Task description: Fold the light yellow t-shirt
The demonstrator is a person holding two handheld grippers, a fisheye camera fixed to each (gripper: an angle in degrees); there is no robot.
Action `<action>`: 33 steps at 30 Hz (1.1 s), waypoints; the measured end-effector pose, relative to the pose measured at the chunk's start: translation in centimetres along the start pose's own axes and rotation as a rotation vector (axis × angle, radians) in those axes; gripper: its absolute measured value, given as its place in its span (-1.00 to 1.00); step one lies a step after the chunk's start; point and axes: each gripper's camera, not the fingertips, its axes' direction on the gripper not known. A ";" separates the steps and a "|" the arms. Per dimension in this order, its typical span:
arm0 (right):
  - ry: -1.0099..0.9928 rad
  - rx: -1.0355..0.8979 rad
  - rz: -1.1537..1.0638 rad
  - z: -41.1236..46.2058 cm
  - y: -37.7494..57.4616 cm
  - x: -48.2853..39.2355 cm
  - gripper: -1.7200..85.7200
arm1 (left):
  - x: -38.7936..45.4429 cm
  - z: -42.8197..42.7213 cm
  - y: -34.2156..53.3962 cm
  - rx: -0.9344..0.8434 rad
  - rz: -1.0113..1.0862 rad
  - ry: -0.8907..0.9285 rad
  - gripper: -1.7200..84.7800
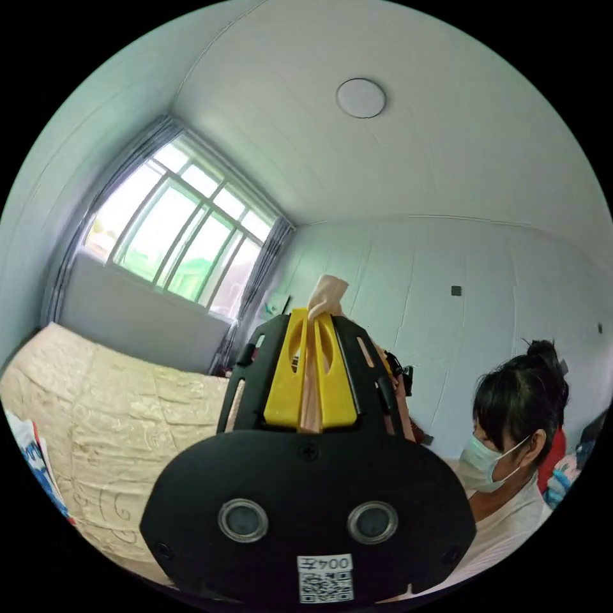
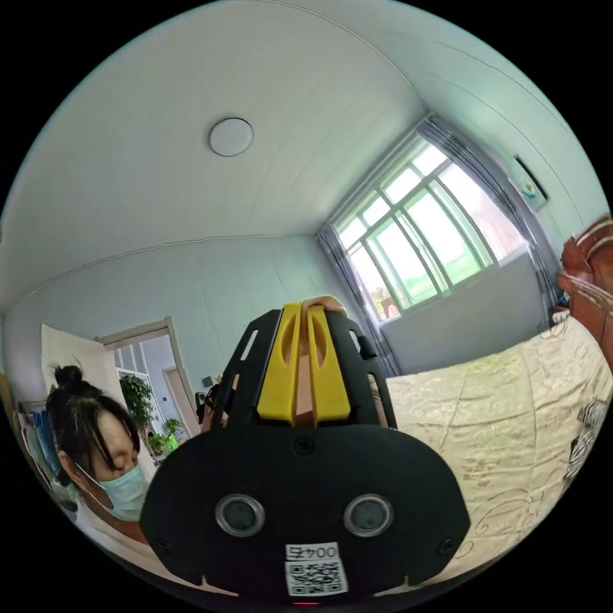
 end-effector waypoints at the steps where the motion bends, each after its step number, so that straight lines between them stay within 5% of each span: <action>1: 0.036 -0.039 0.060 2.2 0.5 3.5 -0.98 | -4.2 3.0 1.7 -0.033 -0.063 -0.017 -0.94; 9: 0.263 -0.227 0.390 17.3 2.1 25.7 -0.96 | -29.3 25.3 10.2 -0.193 -0.386 -0.161 -0.94; 14: 0.308 -0.150 0.157 22.7 -3.2 22.5 -0.96 | -24.4 37.8 0.9 -0.081 -0.088 -0.173 -0.94; 19: 0.247 -0.167 0.061 23.2 -1.2 21.0 -0.96 | -19.5 39.8 1.3 -0.069 0.084 -0.124 -0.94; 24: 0.261 -0.391 0.218 22.7 11.8 26.2 -0.96 | -21.7 40.3 17.4 -0.210 -0.037 -0.041 -0.94; 33: 0.373 -0.606 0.774 19.1 46.6 37.1 -0.95 | -28.0 39.0 63.5 -0.545 -0.506 -0.110 -0.94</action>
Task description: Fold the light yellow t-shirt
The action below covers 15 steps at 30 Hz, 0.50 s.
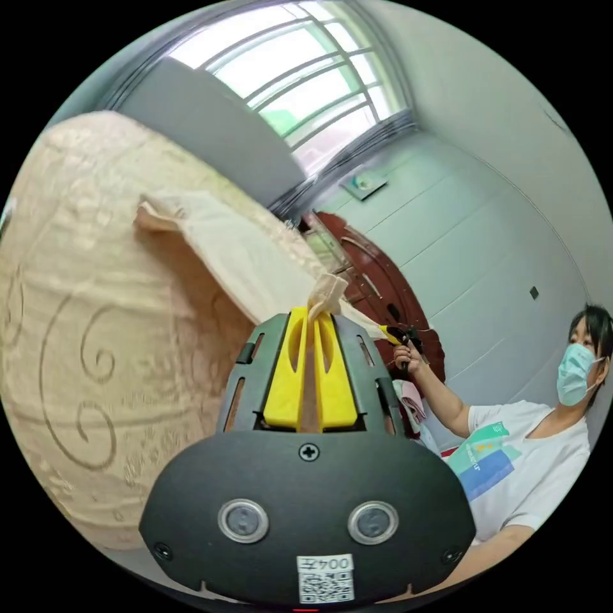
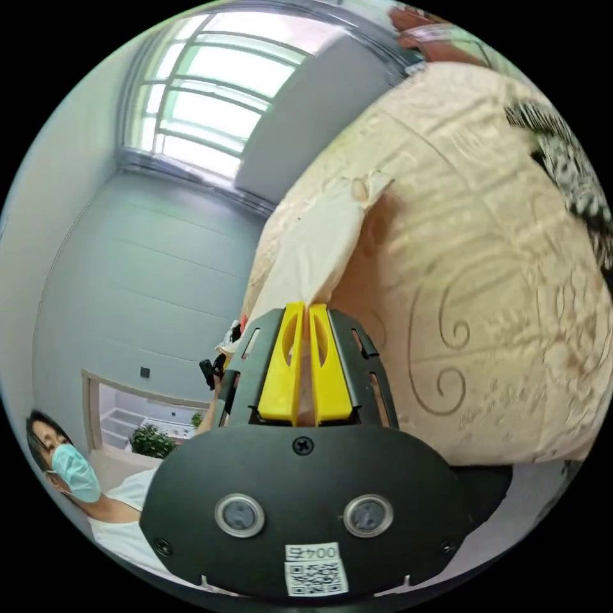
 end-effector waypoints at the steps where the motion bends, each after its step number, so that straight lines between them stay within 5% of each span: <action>1: -0.007 -0.024 0.085 2.0 2.0 2.9 -0.95 | -1.9 2.2 4.0 -0.037 -0.061 -0.018 -0.94; 15: 0.054 -0.119 0.078 7.3 14.9 0.1 -0.95 | 12.3 12.1 18.6 -0.277 -0.043 0.008 -0.94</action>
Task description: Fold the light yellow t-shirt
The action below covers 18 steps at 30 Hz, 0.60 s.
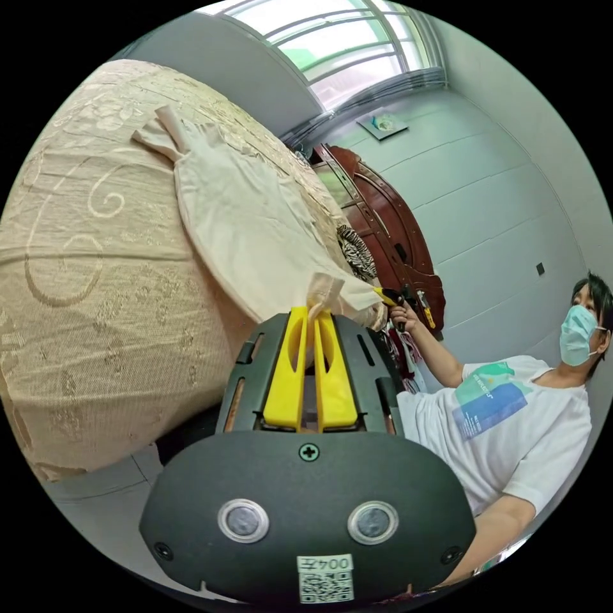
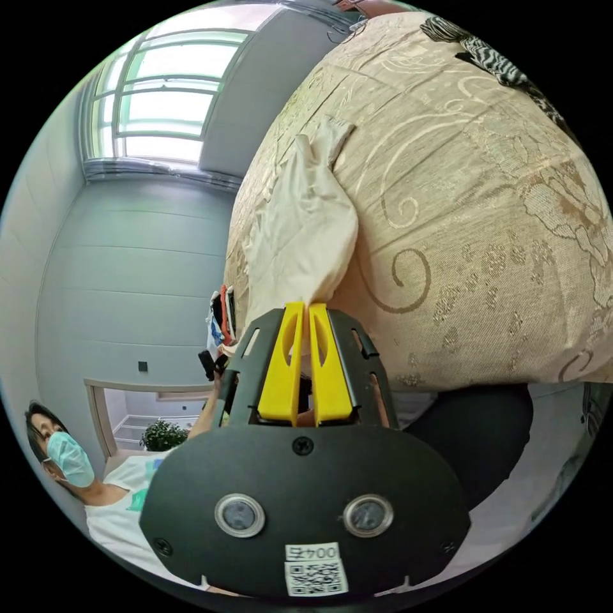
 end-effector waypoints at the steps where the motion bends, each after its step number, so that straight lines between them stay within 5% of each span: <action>1: 0.016 -0.018 0.015 0.8 1.2 0.0 -0.95 | 1.1 0.9 1.1 -0.010 -0.010 0.002 -0.94; 18: 0.261 -0.066 0.064 5.5 11.6 -7.9 -0.85 | 20.3 5.0 8.7 -0.054 -0.063 -0.080 -0.92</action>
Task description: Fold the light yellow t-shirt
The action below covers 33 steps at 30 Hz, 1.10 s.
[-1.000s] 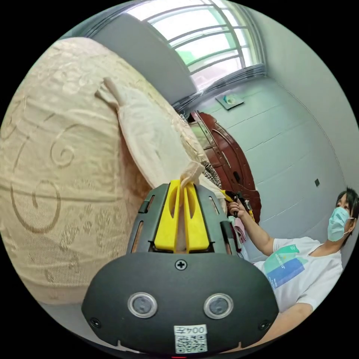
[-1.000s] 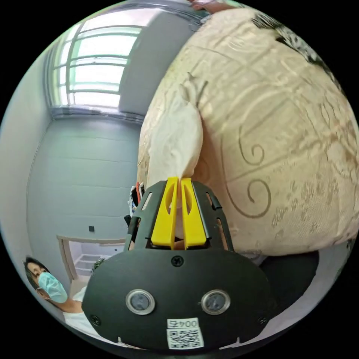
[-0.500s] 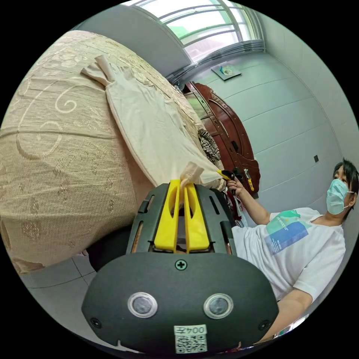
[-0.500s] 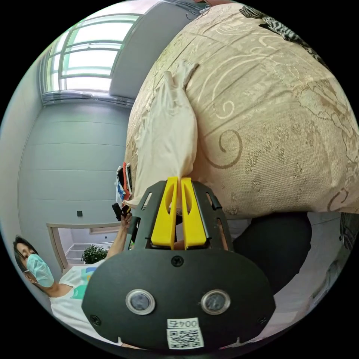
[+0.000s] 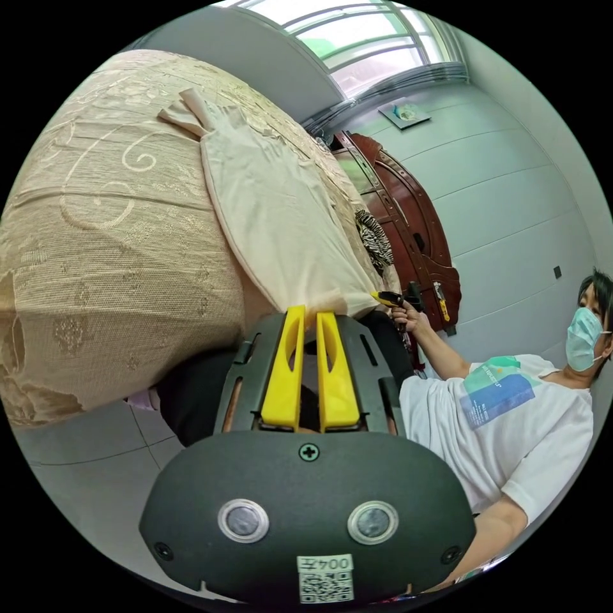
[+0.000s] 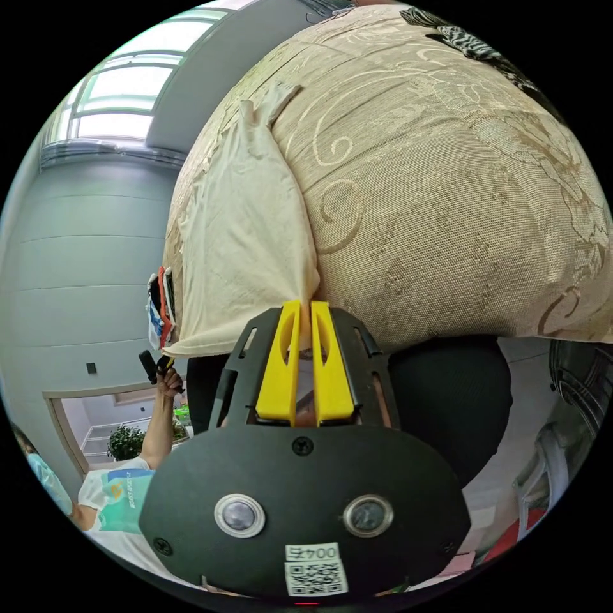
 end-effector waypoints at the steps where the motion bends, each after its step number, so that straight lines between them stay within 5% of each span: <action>1: 0.019 0.011 0.009 -0.6 0.8 -0.7 -0.84 | 1.3 -0.5 0.8 -0.003 -0.009 -0.010 -0.91; 8: 0.117 0.193 -0.023 -6.6 6.9 -6.6 -0.84 | 8.4 -5.6 7.7 0.113 -0.094 -0.036 -0.90; 22: -0.185 0.326 -0.054 -12.9 16.2 -16.5 -0.84 | 13.3 -3.5 19.5 0.222 -0.376 -0.021 -0.86; 33: -0.026 0.317 -0.027 -14.8 17.0 -20.8 -0.72 | 19.9 -4.0 22.4 0.279 -0.237 0.027 -0.70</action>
